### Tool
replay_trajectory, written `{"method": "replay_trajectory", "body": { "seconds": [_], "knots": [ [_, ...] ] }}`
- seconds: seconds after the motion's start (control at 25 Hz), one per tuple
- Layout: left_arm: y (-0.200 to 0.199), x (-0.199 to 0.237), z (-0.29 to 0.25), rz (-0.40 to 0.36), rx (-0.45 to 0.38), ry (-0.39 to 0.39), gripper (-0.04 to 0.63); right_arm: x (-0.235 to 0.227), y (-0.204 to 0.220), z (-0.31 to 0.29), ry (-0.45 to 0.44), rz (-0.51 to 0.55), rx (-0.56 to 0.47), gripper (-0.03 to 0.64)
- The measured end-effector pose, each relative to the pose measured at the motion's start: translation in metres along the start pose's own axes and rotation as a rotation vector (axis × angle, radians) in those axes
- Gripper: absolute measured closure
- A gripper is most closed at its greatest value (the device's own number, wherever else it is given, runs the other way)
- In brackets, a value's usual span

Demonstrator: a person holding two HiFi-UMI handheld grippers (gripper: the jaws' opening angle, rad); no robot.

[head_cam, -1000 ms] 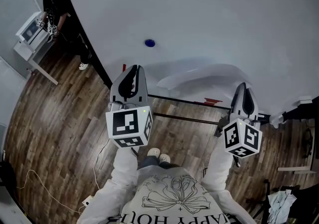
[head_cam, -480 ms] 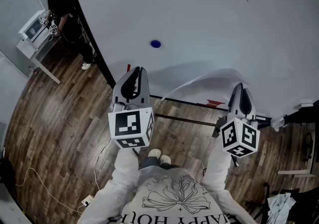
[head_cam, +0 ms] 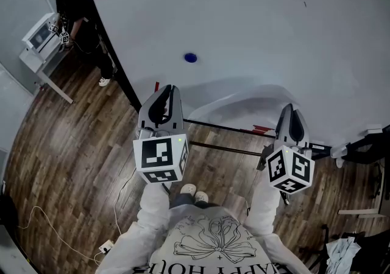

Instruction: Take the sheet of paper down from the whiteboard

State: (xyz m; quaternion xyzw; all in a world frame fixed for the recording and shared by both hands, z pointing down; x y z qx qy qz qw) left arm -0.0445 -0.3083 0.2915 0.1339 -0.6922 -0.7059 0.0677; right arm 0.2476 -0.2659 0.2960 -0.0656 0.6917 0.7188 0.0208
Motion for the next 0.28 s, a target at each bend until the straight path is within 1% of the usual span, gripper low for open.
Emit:
{"method": "replay_trajectory", "body": {
  "seconds": [0.28],
  "knots": [
    [0.0015,-0.0019,-0.0033,-0.003,0.005,0.003,0.571,-0.0005,0.0018,-0.0018,0.005,0.004,0.008,0.614]
  ]
}}
Point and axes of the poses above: the fingertips, and each gripper's own axes: z backward along the fingers, x to its left, y out of its underside, the point moved 2 cm from there along z, backward along the fingers, and after that the axes turned 6 degrees about -z, right-handed, at the moved point
